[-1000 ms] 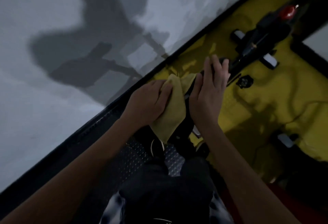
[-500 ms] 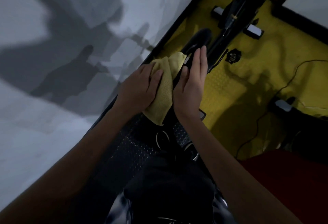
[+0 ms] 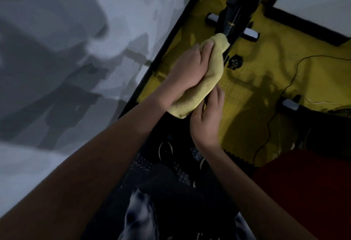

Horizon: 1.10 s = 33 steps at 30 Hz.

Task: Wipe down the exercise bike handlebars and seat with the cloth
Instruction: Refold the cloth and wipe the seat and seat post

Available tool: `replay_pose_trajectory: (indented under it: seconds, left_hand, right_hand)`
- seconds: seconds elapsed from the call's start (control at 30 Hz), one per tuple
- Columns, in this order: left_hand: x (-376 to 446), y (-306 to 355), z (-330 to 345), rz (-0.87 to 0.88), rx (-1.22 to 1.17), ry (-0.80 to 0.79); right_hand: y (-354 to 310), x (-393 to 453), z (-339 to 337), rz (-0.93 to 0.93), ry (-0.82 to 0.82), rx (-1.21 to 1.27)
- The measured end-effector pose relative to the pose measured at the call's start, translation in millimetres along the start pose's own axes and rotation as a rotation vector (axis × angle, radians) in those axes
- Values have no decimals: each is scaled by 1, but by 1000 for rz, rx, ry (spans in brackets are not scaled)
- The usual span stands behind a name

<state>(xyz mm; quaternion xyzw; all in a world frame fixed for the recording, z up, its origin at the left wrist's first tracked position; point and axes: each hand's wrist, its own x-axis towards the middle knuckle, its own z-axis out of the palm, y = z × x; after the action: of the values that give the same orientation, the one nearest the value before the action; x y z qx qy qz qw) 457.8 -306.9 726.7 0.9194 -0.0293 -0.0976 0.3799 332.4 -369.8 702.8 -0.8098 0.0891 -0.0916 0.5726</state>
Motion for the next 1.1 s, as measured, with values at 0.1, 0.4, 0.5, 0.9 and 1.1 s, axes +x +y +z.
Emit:
replay_pose_trajectory:
  seconds: [0.1,0.4,0.5,0.9,1.1]
  left_hand:
    - [-2,-4,-3,13,-46,-35]
    - [-89,-84,-22,-73,87,17]
    - [-118,-91,-26,-137,62,70]
    - [-53,-46,-18,-129,86,-18]
    - [-108,-70,-15,-145,192,138]
  right_hand:
    - [2,2,1,5,7,-28]
    - [1,3,-5,60,-13,11]
    - [1,4,-6,89,-23,46]
    - [4,4,-1,87,69,82]
    - [7,3,-1,44,72,34]
